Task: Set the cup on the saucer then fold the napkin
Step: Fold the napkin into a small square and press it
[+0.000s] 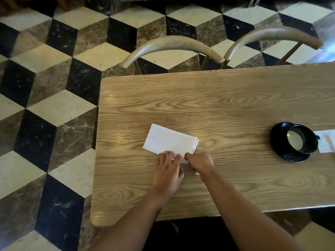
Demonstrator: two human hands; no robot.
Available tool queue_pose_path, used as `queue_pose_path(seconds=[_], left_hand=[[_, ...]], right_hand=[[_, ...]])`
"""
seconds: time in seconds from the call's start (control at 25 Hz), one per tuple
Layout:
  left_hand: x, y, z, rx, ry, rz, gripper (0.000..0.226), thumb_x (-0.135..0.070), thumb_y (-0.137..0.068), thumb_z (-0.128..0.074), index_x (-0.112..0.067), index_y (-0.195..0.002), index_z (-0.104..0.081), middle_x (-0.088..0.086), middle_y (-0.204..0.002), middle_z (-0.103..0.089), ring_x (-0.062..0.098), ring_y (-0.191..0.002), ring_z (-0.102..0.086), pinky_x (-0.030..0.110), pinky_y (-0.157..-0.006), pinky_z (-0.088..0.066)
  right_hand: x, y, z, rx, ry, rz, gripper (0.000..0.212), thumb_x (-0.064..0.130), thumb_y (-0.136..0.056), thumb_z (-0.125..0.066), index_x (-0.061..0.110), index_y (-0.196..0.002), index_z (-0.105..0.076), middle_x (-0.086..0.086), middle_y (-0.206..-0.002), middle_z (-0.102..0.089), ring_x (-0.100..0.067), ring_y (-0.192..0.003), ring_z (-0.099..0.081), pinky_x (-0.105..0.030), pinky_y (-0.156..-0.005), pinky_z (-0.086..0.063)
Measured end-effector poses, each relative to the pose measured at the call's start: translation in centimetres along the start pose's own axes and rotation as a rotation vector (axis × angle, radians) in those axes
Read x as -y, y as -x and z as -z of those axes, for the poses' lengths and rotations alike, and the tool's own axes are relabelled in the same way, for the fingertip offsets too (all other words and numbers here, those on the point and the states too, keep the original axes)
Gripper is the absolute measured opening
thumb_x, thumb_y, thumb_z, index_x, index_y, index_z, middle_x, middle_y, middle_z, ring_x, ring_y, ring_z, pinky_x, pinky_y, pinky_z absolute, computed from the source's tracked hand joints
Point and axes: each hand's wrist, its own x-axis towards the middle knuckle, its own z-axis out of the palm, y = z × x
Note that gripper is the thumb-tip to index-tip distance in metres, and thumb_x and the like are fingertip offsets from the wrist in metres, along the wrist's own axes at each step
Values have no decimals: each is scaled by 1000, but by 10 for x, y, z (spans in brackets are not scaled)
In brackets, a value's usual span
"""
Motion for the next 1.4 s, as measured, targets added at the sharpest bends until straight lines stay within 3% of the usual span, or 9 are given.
queue_pose_path(seconds=[0.32, 0.48, 0.6, 0.64, 0.76, 0.88, 1.04, 1.2, 1.4], left_hand=[[14, 29, 24, -186, 163, 12, 22, -12, -78, -71, -9, -100, -72, 7, -100, -66, 31, -92, -64, 41, -81, -56], [26, 40, 31, -259, 222, 67, 21, -20, -88, -56, -10, -93, -73, 5, -94, -67, 29, -90, -63, 38, -75, -56], [32, 47, 29, -303, 214, 66, 20, -20, -88, -56, -10, -94, -73, 4, -93, -67, 27, -89, -62, 38, -77, -54], [33, 48, 28, -312, 224, 71, 19, -19, -88, -58, -10, -96, -73, 4, -94, -68, 28, -90, -62, 39, -79, -53], [33, 51, 29, -307, 292, 107, 16, -10, -85, -68, -10, -99, -73, 5, -97, -69, 28, -94, -63, 38, -84, -51], [34, 53, 35, -287, 350, 156, 19, -11, -85, -69, -7, -103, -75, 5, -101, -72, 29, -97, -67, 39, -84, -56], [40, 56, 40, -286, 425, 178, 19, -1, -83, -76, -1, -102, -77, 10, -102, -73, 29, -97, -71, 39, -85, -58], [51, 64, 44, -237, 474, 207, 20, -2, -83, -77, 0, -103, -75, 11, -105, -73, 28, -100, -70, 37, -87, -54], [64, 69, 46, -231, 507, 230, 22, -9, -82, -75, -1, -103, -74, 9, -103, -73, 23, -96, -68, 26, -87, -48]], right_hand=[[-15, 39, -9, 307, -217, 26, 23, 38, -81, -77, 17, -74, -69, 5, -53, -53, -9, -39, -35, -22, -39, -24], [-34, 48, -6, 167, 161, 300, 42, 52, -89, -65, 19, -63, -65, 9, -50, -56, -10, -47, -49, -26, -48, -36], [-52, 52, -4, -155, 341, 777, 20, 45, -79, -70, 28, -82, -60, 13, -84, -59, -10, -82, -53, -25, -71, -41], [-55, 52, -2, -205, 379, 933, 32, 43, -74, -73, 28, -100, -62, 9, -101, -58, -12, -96, -51, -25, -84, -41], [-50, 37, 5, -150, 642, 1199, 87, 50, -64, -78, 27, -142, -46, -1, -139, -43, -24, -125, -42, -39, -107, -40], [-36, 20, 6, 19, 894, 1325, 94, 37, -64, -85, 21, -148, -44, -4, -151, -41, -31, -139, -35, -47, -116, -36], [-21, -2, 4, 185, 838, 1527, 54, 0, -71, -71, 3, -124, -66, -14, -130, -66, -37, -126, -58, -48, -105, -50], [-14, -7, 5, 224, 742, 1634, 23, 2, -81, -69, 1, -104, -72, -16, -114, -73, -36, -113, -69, -43, -91, -58], [-13, -4, 2, 280, 694, 1497, 28, 8, -82, -79, 3, -109, -71, -12, -104, -72, -32, -84, -71, -37, -72, -58]])
